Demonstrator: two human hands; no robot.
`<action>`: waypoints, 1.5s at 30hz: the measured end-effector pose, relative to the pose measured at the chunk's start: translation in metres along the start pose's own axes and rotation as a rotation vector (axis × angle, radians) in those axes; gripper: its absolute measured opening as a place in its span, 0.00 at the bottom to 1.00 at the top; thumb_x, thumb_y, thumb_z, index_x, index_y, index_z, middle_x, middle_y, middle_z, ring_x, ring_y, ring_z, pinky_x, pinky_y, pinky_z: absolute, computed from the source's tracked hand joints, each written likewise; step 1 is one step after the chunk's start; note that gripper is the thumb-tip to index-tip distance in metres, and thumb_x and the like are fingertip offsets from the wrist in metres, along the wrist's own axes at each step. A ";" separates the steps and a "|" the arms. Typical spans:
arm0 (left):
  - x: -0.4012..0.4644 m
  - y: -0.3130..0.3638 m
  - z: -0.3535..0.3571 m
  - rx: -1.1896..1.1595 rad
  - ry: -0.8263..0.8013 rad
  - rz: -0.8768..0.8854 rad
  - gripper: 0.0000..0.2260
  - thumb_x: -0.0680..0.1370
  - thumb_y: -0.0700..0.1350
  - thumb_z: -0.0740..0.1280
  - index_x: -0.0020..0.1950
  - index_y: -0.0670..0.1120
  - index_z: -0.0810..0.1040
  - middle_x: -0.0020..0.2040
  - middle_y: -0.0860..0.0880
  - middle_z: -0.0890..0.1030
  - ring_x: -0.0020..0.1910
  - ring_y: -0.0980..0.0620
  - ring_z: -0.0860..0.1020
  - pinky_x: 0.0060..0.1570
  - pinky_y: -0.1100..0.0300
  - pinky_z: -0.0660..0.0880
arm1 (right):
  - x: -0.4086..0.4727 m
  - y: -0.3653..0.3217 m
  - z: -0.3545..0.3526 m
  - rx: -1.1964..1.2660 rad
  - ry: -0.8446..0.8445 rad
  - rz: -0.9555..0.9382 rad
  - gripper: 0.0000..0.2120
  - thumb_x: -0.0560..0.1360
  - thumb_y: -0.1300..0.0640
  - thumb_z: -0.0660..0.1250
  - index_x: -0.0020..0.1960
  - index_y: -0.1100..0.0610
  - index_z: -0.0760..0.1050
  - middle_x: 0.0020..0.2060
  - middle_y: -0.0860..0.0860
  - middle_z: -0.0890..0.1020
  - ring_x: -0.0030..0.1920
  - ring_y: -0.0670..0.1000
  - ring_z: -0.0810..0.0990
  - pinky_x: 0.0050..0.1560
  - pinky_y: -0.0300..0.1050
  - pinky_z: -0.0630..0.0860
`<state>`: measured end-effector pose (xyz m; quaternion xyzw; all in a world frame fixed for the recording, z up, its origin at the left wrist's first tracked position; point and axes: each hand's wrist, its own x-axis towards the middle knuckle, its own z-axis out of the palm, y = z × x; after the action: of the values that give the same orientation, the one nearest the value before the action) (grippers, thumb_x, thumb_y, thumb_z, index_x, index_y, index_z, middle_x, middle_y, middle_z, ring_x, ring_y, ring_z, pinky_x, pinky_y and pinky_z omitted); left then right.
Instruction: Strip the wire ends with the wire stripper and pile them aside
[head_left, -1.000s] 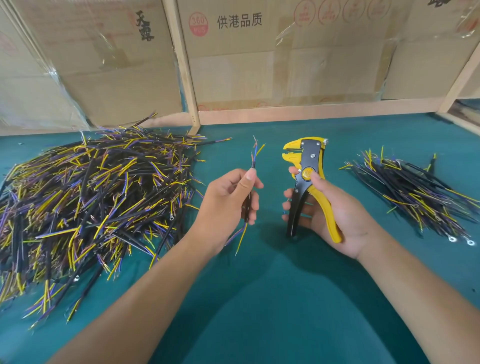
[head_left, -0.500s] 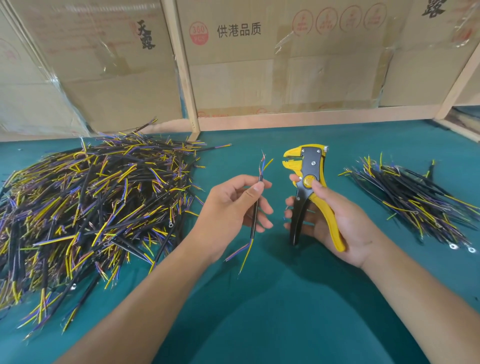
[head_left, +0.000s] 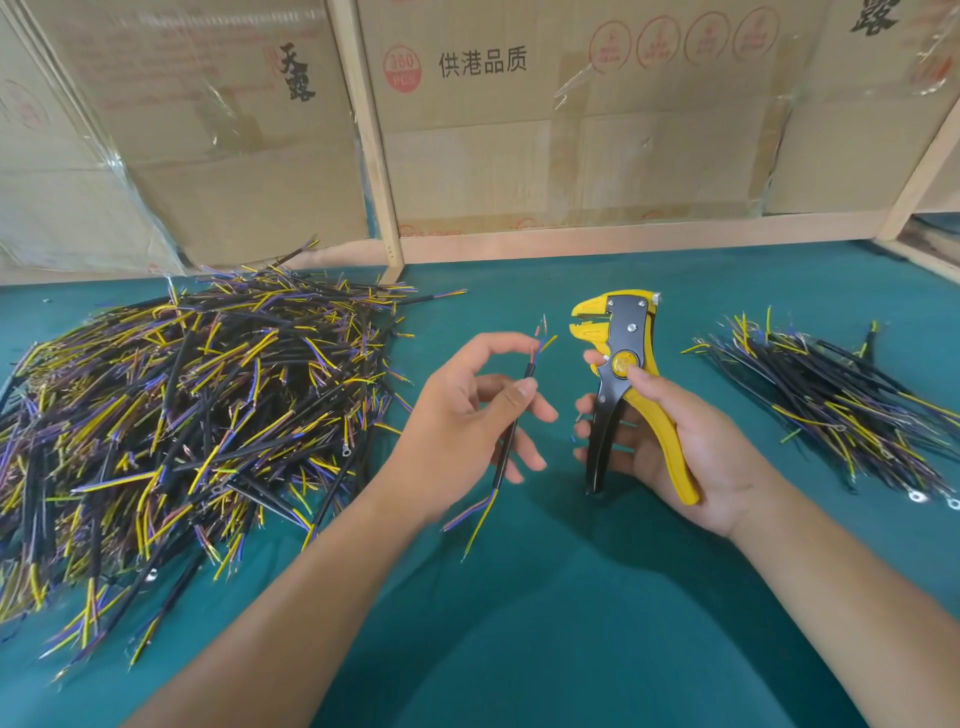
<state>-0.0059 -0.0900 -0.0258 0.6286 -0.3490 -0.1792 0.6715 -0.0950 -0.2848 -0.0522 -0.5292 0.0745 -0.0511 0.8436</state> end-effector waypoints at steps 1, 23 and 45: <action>0.000 0.000 0.000 0.009 -0.012 0.005 0.09 0.83 0.39 0.63 0.61 0.51 0.74 0.42 0.44 0.84 0.26 0.44 0.80 0.24 0.59 0.75 | 0.000 0.000 0.000 0.000 0.003 0.001 0.20 0.77 0.45 0.65 0.67 0.50 0.79 0.50 0.60 0.81 0.48 0.59 0.81 0.51 0.58 0.80; 0.004 -0.007 -0.017 0.596 0.170 0.292 0.16 0.82 0.34 0.60 0.56 0.55 0.78 0.44 0.55 0.80 0.25 0.57 0.64 0.27 0.69 0.62 | -0.027 -0.011 0.002 -0.042 -0.214 0.135 0.14 0.69 0.62 0.68 0.54 0.63 0.78 0.45 0.65 0.79 0.41 0.62 0.78 0.45 0.56 0.78; 0.002 0.003 -0.014 0.774 0.180 0.458 0.13 0.80 0.31 0.62 0.56 0.47 0.80 0.43 0.52 0.80 0.36 0.56 0.72 0.38 0.72 0.66 | -0.027 -0.007 0.009 -0.079 -0.345 0.135 0.19 0.70 0.49 0.77 0.53 0.60 0.78 0.40 0.59 0.75 0.39 0.59 0.74 0.47 0.56 0.77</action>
<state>0.0044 -0.0806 -0.0222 0.7528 -0.4605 0.1730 0.4374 -0.1200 -0.2756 -0.0404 -0.5567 -0.0339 0.1001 0.8240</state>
